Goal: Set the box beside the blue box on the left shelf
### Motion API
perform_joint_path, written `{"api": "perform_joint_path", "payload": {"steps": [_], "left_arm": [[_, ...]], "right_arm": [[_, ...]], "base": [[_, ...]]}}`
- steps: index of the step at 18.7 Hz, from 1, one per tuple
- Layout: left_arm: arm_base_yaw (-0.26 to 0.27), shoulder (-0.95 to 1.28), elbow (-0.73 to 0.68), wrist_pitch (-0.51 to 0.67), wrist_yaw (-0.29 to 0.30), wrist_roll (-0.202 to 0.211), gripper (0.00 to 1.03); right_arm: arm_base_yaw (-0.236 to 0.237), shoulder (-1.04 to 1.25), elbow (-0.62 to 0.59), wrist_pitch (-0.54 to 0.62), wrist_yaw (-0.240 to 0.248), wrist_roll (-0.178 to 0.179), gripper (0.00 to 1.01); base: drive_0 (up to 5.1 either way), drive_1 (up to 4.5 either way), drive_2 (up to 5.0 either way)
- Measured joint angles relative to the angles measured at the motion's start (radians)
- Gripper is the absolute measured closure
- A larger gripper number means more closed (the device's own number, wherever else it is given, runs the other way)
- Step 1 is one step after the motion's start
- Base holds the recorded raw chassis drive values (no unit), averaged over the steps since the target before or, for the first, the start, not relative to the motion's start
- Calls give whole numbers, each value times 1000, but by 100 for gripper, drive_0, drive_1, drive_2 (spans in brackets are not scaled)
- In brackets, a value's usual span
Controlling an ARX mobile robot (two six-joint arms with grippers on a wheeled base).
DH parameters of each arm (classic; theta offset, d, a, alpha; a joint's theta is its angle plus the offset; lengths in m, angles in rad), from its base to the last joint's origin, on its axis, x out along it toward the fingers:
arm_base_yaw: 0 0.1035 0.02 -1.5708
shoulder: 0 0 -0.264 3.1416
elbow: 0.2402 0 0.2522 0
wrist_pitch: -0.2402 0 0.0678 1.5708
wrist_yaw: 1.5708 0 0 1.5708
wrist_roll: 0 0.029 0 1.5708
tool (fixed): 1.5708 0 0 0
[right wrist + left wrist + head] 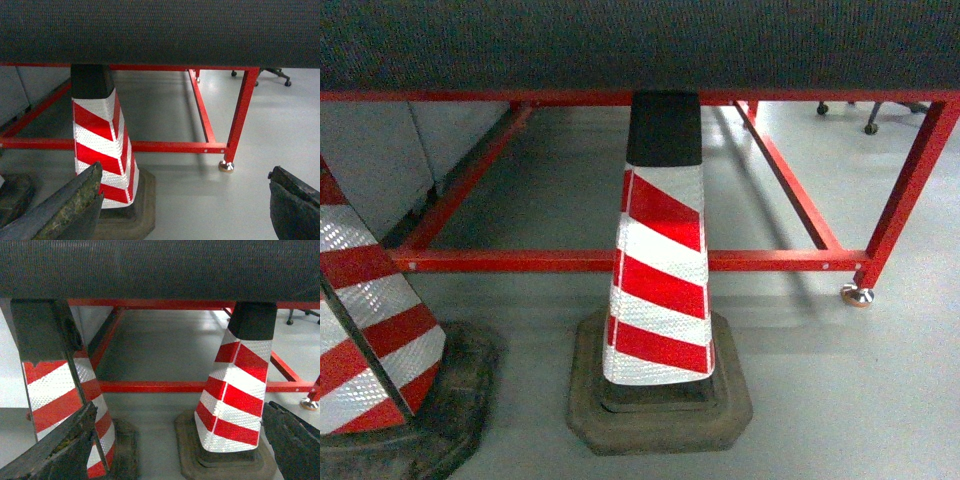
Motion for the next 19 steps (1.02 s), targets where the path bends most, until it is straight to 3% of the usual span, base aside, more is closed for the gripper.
{"api": "perform_joint_path", "payload": {"steps": [19], "left_arm": [[0, 0, 0, 0, 0, 4, 5]], "right_arm": [[0, 0, 0, 0, 2, 0, 3]], "base": [[0, 0, 0]]}}
